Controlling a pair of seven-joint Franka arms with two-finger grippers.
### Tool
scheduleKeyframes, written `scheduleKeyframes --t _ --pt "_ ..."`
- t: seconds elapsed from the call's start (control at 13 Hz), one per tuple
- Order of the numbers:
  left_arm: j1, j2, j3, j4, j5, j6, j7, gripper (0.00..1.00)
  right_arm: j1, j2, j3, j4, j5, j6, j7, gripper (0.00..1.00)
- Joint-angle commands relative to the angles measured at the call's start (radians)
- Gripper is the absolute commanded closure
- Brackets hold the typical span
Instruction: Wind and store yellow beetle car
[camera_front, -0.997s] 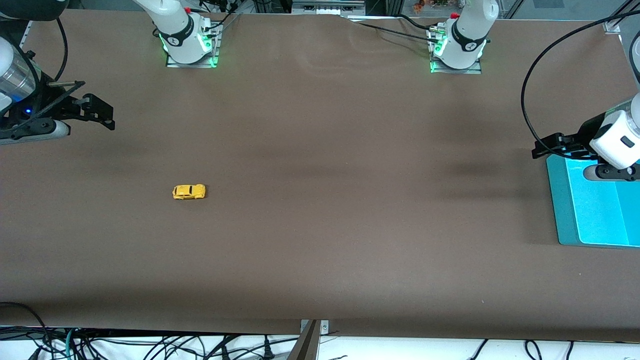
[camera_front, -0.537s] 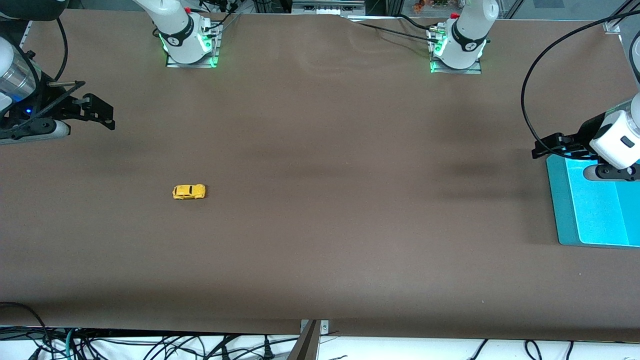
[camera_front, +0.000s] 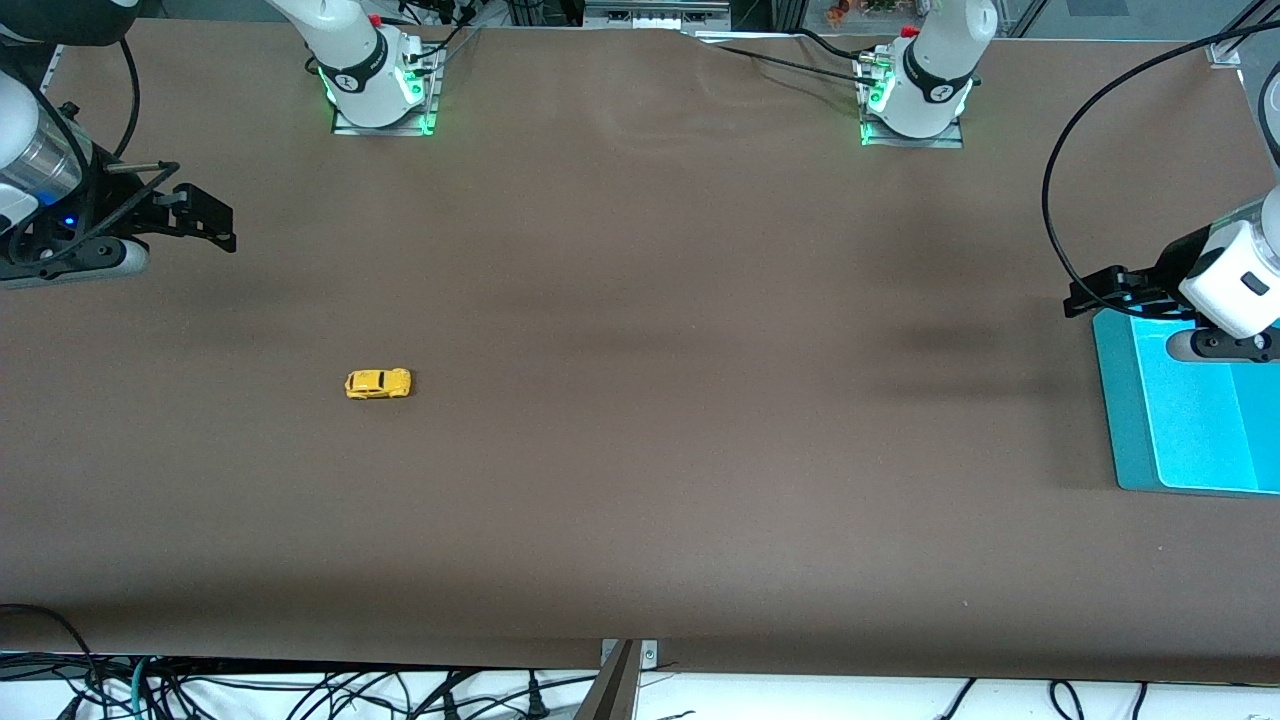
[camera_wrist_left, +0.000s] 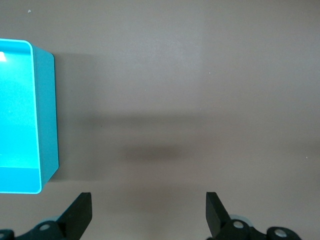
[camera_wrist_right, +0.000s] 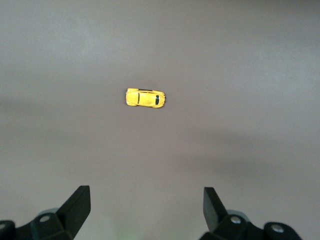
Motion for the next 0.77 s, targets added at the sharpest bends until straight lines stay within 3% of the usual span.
scheduleKeyframes --t 0.0,0.23,0.69 --pt "0.007 0.014 -0.007 0.029 0.017 -0.012 0.017 0.00 0.003 -0.010 0.003 -0.009 -0.012 -0.009 0.003 0.00" --pt "0.003 0.014 -0.010 0.034 0.017 -0.012 0.005 0.00 0.002 0.000 0.004 -0.058 -0.008 0.009 -0.082 0.00" --pt "-0.007 0.014 -0.012 0.043 0.015 -0.012 0.000 0.00 0.002 0.054 0.004 -0.329 -0.008 0.313 -0.607 0.00"
